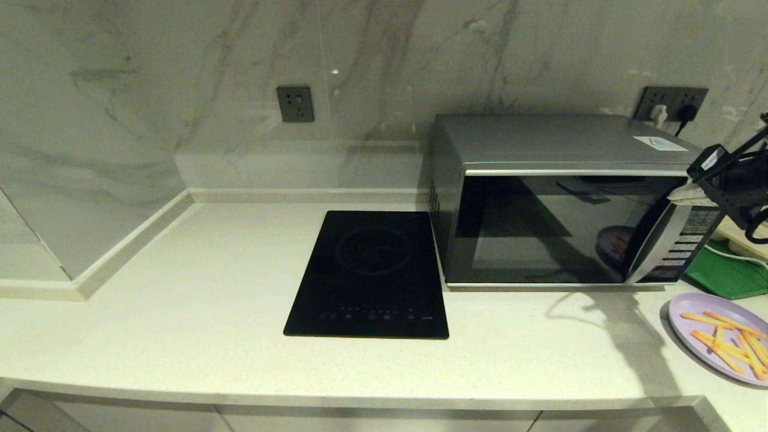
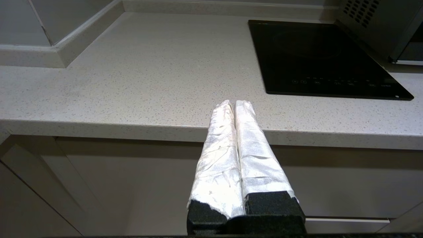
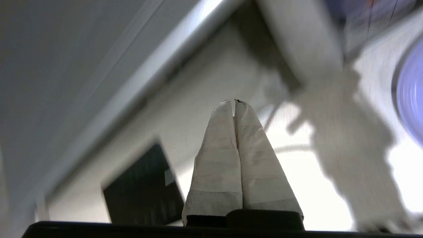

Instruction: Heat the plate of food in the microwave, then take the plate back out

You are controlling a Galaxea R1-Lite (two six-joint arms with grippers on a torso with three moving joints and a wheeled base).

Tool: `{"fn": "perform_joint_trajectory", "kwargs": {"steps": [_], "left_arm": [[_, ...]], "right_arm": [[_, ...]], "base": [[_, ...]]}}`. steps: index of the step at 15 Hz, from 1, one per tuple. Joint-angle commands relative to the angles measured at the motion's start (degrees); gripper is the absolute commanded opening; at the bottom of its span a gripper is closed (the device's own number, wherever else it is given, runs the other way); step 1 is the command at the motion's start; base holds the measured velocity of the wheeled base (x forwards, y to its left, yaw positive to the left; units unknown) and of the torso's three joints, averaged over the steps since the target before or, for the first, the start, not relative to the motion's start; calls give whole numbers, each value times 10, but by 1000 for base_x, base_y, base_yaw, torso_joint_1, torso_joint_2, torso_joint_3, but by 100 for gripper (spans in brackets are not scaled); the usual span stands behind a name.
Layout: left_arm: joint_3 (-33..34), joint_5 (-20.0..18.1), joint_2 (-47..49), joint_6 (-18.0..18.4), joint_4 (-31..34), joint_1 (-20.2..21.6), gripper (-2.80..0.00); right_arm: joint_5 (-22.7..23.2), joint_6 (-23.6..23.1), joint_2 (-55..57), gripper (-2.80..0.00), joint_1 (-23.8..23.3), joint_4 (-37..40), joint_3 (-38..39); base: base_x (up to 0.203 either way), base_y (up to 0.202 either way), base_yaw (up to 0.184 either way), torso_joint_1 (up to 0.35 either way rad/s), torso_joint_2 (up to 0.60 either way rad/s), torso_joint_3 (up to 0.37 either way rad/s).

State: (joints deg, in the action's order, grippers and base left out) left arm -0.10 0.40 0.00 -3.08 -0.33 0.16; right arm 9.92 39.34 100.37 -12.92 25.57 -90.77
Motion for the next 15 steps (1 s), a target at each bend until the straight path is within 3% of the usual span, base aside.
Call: {"fn": "perform_joint_trajectory", "kwargs": {"steps": [1, 4, 8, 9, 11, 15], "left_arm": [[0, 0, 0, -1, 0, 0, -280], [0, 0, 0, 0, 0, 0, -280], [0, 0, 0, -1, 0, 0, -280], [0, 0, 0, -1, 0, 0, -280], [0, 0, 0, -1, 0, 0, -280], [0, 0, 0, -1, 0, 0, -280]], "right_arm": [[49, -58, -68, -280, 0, 104, 5], [101, -158, -139, -280, 15, 217, 15], [115, -212, -266, -280, 156, 309, 62], [98, -215, -295, -280, 196, 330, 67], [8, -226, -349, -280, 259, 378, 63], [-52, -222, -473, -280, 282, 483, 53]], "base": [[0, 0, 0, 0, 0, 0], [0, 0, 0, 0, 0, 0], [0, 0, 0, 0, 0, 0], [0, 0, 0, 0, 0, 0], [0, 0, 0, 0, 0, 0], [0, 0, 0, 0, 0, 0]]}}
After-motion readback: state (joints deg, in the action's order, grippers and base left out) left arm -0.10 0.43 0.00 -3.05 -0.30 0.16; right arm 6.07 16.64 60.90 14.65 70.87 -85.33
